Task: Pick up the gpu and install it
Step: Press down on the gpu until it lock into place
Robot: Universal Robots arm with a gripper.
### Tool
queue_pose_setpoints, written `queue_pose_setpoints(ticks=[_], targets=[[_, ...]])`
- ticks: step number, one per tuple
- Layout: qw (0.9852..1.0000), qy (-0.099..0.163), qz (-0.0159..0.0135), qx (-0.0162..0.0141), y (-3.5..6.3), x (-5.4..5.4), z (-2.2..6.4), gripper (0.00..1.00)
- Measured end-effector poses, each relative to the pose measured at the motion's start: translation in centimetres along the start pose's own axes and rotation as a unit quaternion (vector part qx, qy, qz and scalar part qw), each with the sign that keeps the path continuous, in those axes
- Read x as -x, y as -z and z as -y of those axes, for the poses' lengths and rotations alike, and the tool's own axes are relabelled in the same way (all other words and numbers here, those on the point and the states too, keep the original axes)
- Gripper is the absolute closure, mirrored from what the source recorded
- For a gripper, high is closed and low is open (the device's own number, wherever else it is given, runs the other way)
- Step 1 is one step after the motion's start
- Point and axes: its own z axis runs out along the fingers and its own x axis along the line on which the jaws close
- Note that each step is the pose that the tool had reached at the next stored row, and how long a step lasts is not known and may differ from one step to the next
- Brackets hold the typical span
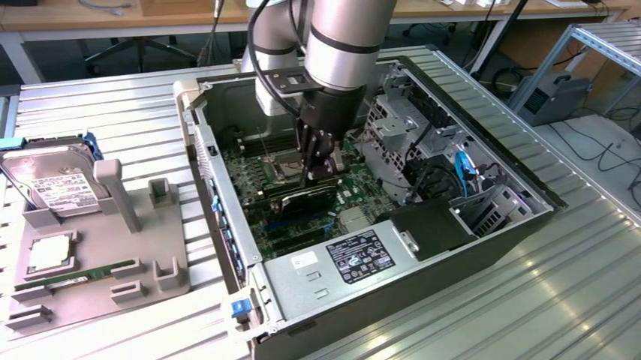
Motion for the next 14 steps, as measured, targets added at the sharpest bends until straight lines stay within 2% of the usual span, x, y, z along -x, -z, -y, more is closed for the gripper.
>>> queue_pose_setpoints(ticks=[2,3,7,10,14], targets=[[1.0,0.0,0.0,0.0,0.0,0.0,-0.03,0.89],[1.0,0.0,0.0,0.0,-0.02,0.0,-0.35,0.89],[1.0,0.0,0.0,-0.0002,-0.17,0.0,-1.95,0.89],[1.0,0.0,0.0,-0.0004,-0.37,0.0,-3.59,0.89],[1.0,0.0,0.0001,-0.0005,-0.74,0.0,-4.53,0.89]])
